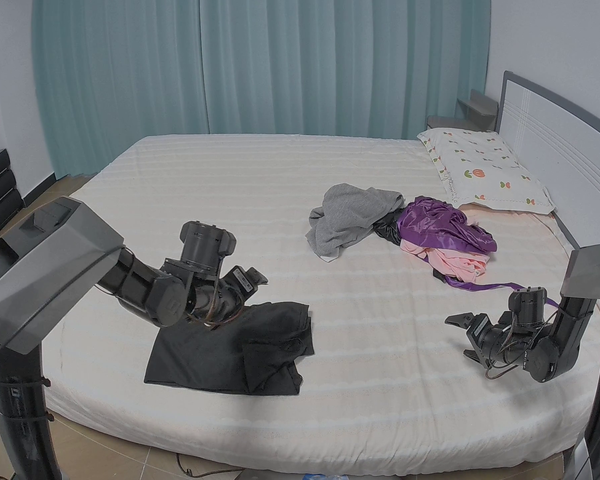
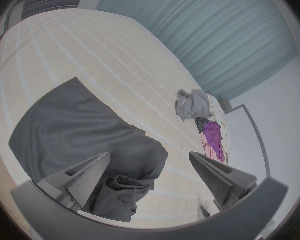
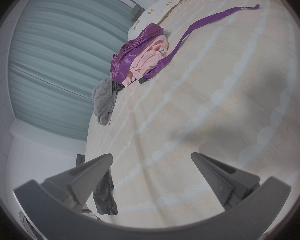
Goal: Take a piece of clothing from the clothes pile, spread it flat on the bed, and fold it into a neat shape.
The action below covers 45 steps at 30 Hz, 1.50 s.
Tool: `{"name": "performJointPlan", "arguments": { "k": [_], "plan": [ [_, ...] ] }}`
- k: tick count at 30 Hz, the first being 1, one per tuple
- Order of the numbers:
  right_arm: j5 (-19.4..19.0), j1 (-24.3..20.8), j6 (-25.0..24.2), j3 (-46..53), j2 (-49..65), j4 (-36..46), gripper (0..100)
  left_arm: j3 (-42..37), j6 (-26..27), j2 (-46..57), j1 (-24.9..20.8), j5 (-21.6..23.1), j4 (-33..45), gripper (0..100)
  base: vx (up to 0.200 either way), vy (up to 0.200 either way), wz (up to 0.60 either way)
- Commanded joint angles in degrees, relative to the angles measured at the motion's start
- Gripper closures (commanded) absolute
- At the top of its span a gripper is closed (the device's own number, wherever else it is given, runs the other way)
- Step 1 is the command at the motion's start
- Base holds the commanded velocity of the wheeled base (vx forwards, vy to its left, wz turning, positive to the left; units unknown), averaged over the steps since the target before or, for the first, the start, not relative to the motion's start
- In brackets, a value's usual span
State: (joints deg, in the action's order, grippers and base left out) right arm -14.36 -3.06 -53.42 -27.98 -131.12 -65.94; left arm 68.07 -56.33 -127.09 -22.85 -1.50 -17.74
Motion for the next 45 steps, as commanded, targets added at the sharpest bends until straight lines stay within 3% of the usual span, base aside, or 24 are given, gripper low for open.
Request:
{"name": "performJointPlan", "arguments": {
  "k": [1,6,11,15,19,26,33,45],
  "plan": [
    [0.21,-0.72,0.07,-0.15,-0.1,0.11,0,-6.02,-3.08,2.99,3.42,0.88,-3.97,0,0.0,0.0,0.0],
    [1.18,-3.8,0.25,-0.06,0.34,0.11,0,-12.35,-8.09,2.72,7.02,6.95,-11.79,0,0.0,0.0,0.0],
    [3.9,-8.63,1.12,-0.85,2.01,0.9,0,-13.14,-8.79,2.81,11.42,8.62,-11.97,0,0.0,0.08,0.0],
    [6.19,-12.15,2.97,-2.17,2.1,1.69,0,-13.23,-8.97,2.19,12.12,9.76,-12.06,0,0.0,0.2,0.0],
    [12.87,-19.35,8.33,-7.97,3.94,11.36,0,-13.23,-8.97,1.58,12.47,11.17,-11.97,0,0.0,0.2,0.0],
    [17.96,-27.61,13.6,-14.39,4.03,20.15,0,-12.88,-8.97,-0.62,12.74,11.26,-12.15,0,0.0,0.2,0.0],
    [19.81,-30.51,16.86,-20.89,2.1,28.15,0,-13.05,-8.88,-0.79,12.56,11.17,-12.23,0,0.0,0.2,0.0],
    [23.24,-30.69,22.48,-29.68,-1.5,36.67,0,-13.05,-8.71,-0.88,12.39,11.17,-12.23,0,0.0,0.2,0.0]
  ]
}}
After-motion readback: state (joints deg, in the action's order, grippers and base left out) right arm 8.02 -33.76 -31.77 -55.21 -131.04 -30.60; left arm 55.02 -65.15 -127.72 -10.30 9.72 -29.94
